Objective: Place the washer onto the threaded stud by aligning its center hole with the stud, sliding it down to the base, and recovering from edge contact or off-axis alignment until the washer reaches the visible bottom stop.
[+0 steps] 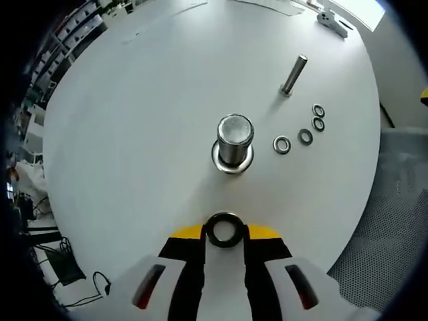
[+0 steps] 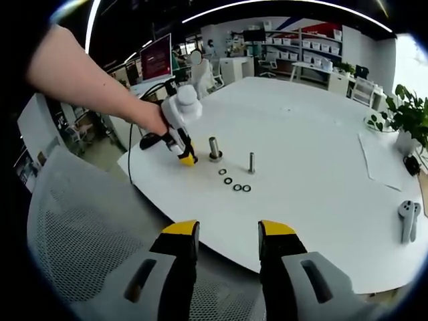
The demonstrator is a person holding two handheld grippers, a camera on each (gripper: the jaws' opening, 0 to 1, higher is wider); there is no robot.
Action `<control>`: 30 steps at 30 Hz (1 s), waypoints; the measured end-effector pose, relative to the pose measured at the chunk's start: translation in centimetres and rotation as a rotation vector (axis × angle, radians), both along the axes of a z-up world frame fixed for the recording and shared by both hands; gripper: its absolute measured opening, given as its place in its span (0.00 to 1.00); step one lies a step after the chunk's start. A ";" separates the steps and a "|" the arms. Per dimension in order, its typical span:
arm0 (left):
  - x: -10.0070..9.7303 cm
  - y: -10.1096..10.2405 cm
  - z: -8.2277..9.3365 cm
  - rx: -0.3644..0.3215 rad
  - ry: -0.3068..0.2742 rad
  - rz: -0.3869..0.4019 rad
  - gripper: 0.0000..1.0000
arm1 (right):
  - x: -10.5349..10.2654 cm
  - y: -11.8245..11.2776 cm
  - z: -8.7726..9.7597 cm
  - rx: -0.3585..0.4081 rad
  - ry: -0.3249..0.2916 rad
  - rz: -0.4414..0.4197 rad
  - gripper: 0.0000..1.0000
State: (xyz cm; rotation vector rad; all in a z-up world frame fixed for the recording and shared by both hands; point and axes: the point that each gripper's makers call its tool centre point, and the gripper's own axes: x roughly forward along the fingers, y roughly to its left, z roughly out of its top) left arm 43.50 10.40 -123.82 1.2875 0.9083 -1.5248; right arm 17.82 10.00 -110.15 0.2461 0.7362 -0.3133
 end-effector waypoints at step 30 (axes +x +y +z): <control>-1.0 -2.5 6.2 -0.088 -0.008 -0.171 0.18 | 0.1 0.0 0.2 0.003 -0.015 0.001 0.37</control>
